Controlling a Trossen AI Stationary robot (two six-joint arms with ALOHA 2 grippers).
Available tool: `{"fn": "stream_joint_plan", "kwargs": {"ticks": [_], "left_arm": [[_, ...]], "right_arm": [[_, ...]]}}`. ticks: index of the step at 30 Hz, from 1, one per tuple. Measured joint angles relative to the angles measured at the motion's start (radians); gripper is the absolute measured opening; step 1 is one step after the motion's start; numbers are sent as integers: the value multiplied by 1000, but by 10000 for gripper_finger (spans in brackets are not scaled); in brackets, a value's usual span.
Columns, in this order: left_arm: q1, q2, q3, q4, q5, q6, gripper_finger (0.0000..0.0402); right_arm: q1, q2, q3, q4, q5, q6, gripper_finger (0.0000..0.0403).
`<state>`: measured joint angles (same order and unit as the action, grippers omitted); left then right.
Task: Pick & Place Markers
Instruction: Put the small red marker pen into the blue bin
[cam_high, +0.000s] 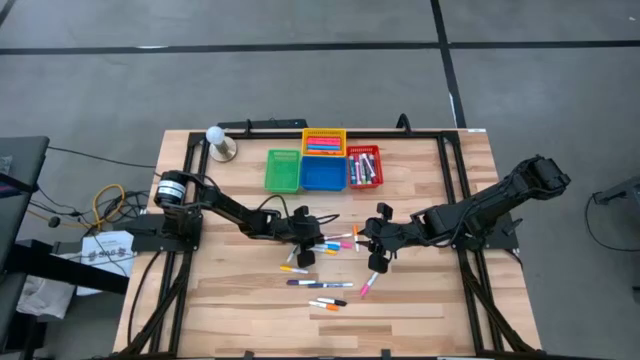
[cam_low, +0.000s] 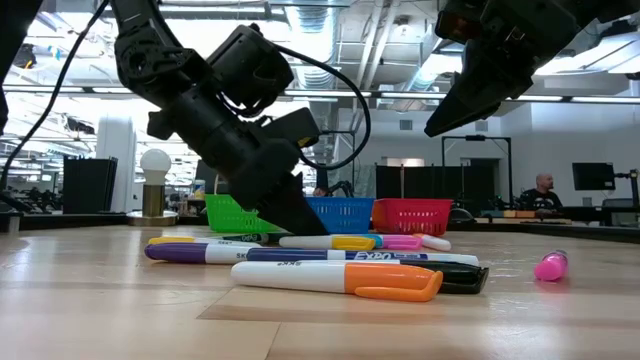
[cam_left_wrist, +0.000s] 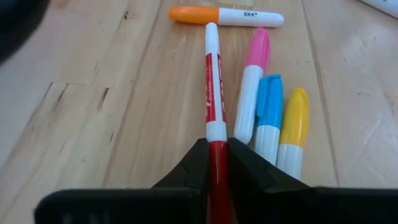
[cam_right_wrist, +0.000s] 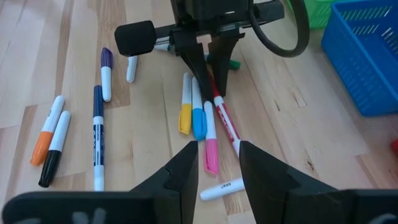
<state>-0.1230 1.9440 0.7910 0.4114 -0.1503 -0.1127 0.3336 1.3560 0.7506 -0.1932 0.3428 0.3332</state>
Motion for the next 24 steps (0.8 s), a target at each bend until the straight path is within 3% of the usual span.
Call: {"fn": "stream_joint_plan", "kwargs": {"ticks": [8, 13, 24], "left_arm": [[0, -17, -2, 13, -32, 6, 58], [4, -102, -6, -7, -65, 37, 42], [3, -279, -3, -37, -118, 113, 49]], "right_arm": [[0, 0, 0, 0, 0, 0, 107], [0, 0, 0, -7, -1, 0, 107], [0, 0, 0, -9, -2, 0, 107]]}}
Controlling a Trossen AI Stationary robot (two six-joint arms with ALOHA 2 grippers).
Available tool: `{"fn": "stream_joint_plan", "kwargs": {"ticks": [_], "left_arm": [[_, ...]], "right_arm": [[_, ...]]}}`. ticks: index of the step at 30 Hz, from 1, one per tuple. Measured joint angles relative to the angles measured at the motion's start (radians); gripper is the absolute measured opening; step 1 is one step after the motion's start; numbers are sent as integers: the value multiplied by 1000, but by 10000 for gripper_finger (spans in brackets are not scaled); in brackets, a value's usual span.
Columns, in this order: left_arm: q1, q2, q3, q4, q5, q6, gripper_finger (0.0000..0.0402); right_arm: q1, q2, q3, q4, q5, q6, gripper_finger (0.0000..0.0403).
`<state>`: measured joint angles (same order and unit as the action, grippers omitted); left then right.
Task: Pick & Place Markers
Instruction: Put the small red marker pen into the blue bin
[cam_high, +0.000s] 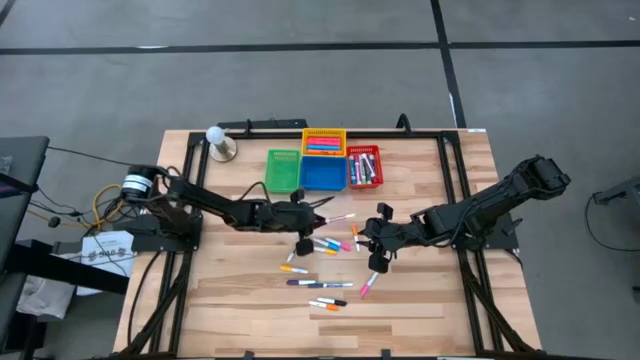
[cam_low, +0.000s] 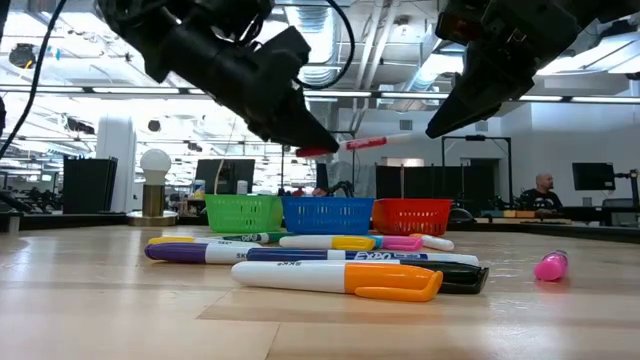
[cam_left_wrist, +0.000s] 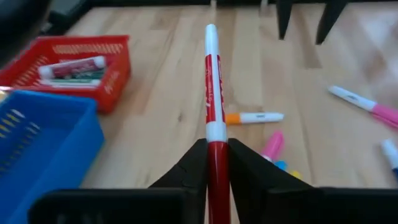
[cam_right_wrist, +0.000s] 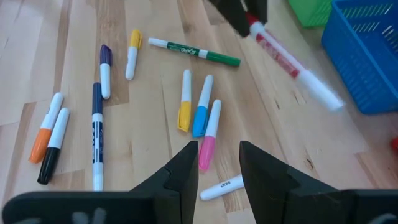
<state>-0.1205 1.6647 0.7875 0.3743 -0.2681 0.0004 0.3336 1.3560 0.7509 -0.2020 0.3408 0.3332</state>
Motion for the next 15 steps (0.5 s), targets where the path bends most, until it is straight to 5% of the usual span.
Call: {"fn": "stream_joint_plan", "kwargs": {"ticks": [8, 15], "left_arm": [[108, -43, 1, 10, -106, 166, 62], [290, -48, 2, 8, -22, 289, 52]], "right_arm": [[0, 0, 0, 1, 0, 0, 107], [0, 0, 0, 0, 0, 0, 107]]}}
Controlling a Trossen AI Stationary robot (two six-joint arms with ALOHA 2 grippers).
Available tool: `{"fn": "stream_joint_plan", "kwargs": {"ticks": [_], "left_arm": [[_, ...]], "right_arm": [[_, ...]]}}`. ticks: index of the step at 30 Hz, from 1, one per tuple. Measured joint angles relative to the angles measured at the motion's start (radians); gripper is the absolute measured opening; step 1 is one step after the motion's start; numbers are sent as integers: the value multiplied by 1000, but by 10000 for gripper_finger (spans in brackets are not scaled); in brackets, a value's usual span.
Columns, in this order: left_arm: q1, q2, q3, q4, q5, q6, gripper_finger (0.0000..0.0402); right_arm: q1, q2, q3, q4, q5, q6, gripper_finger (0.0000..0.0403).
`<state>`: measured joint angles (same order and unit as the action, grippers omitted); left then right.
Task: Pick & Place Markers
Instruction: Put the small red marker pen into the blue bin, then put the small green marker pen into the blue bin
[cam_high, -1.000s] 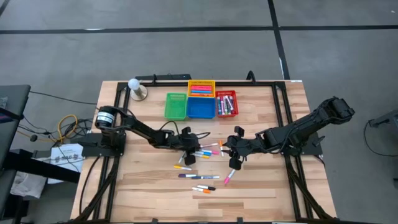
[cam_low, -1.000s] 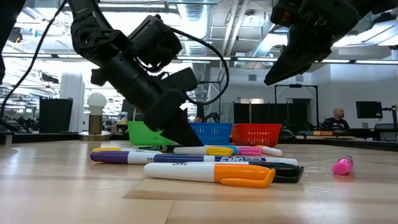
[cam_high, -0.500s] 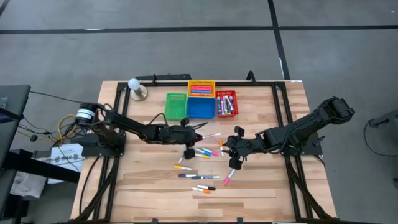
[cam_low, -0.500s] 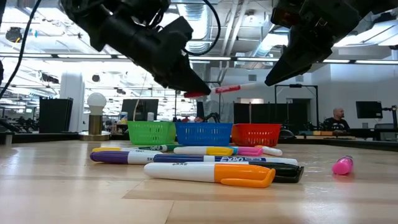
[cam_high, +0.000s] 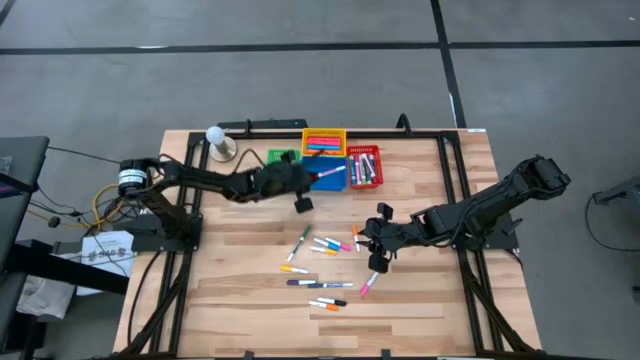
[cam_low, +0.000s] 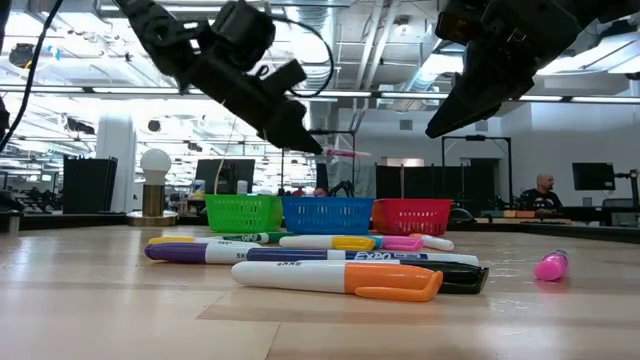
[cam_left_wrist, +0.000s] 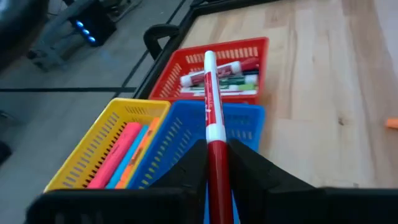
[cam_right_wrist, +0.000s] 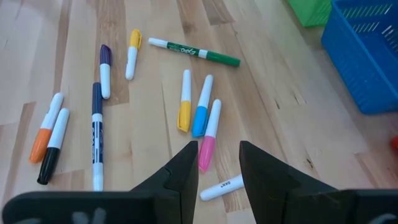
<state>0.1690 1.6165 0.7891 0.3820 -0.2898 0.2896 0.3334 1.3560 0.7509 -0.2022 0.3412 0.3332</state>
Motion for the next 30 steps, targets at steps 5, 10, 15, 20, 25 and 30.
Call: {"fn": "stream_joint_plan", "kwargs": {"ticks": [5, 10, 15, 20, 25, 30], "left_arm": [[100, 0, 0, 0, 131, 0, 49], [135, 0, 0, 0, 166, -1, 66], [133, 0, 0, 0, 171, 1, 60], [130, 0, 0, 1, 170, 1, 59], [130, 0, 0, 1, 172, -1, 73], [130, 0, 0, 6, 194, -1, 81]], "right_arm": [[0, 0, 0, -3, 0, 0, 107], [0, 0, 0, -3, 0, 0, 107], [0, 0, 0, -3, 0, 0, 107], [0, 0, 0, -3, 1, 0, 107], [0, 0, 0, -3, 0, 0, 107], [0, 0, 0, -3, 1, 0, 107]]}}
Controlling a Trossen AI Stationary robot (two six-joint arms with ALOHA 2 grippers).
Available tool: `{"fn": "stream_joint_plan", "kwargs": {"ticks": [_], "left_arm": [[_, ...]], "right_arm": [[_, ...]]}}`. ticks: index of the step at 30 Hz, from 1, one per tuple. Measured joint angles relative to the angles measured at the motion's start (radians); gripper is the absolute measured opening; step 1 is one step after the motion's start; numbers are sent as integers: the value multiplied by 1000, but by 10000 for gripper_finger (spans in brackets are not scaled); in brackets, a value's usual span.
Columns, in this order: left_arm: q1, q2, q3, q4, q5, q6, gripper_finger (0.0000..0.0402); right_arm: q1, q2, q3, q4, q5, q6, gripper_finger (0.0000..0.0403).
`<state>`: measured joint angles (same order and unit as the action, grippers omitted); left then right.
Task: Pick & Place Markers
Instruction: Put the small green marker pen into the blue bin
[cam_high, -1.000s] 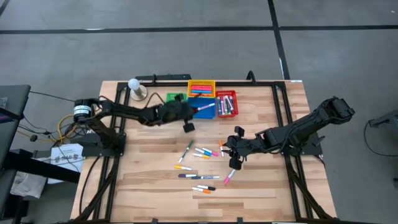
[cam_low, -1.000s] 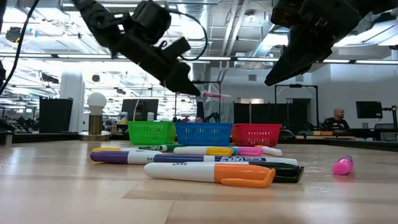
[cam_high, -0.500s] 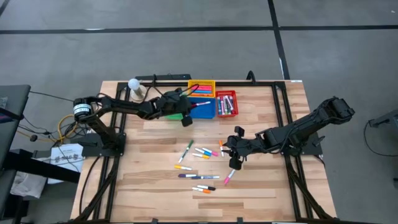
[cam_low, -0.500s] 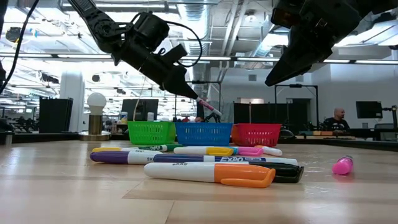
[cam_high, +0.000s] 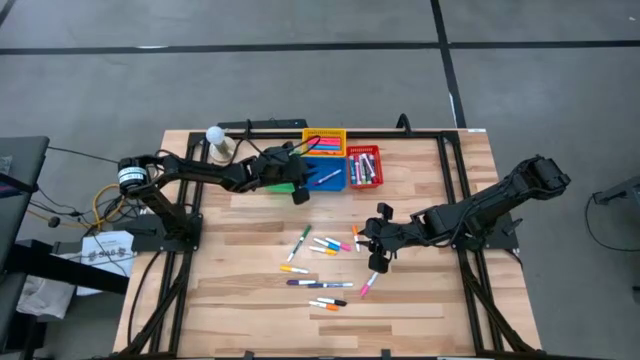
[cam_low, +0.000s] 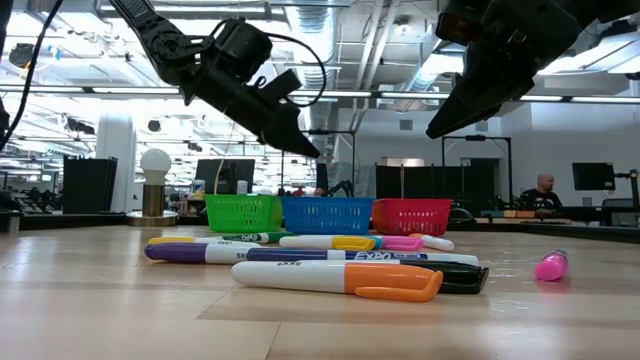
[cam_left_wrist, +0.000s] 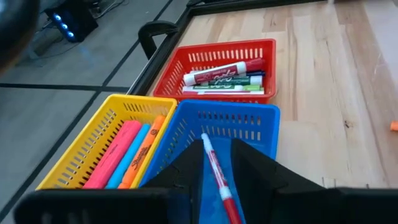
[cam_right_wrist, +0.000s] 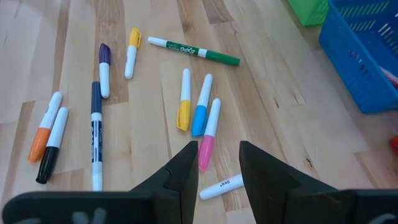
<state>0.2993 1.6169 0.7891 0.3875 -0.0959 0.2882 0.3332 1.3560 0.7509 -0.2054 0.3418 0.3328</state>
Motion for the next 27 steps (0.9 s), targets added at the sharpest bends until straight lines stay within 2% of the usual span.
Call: {"fn": "stream_joint_plan", "kwargs": {"ticks": [8, 13, 17, 27], "left_arm": [[0, 0, 0, 10, 0, -4, 83], [-32, -7, 1, -18, -1, -80, 83], [-113, -13, 1, -102, -19, -180, 83], [-406, -13, 1, -416, -197, -513, 83]], "right_arm": [[0, 0, 0, 0, 0, 0, 107], [0, 0, 0, 0, 0, 0, 107], [0, 0, 0, -4, 0, 0, 107], [0, 0, 0, -3, -2, 7, 107]]}}
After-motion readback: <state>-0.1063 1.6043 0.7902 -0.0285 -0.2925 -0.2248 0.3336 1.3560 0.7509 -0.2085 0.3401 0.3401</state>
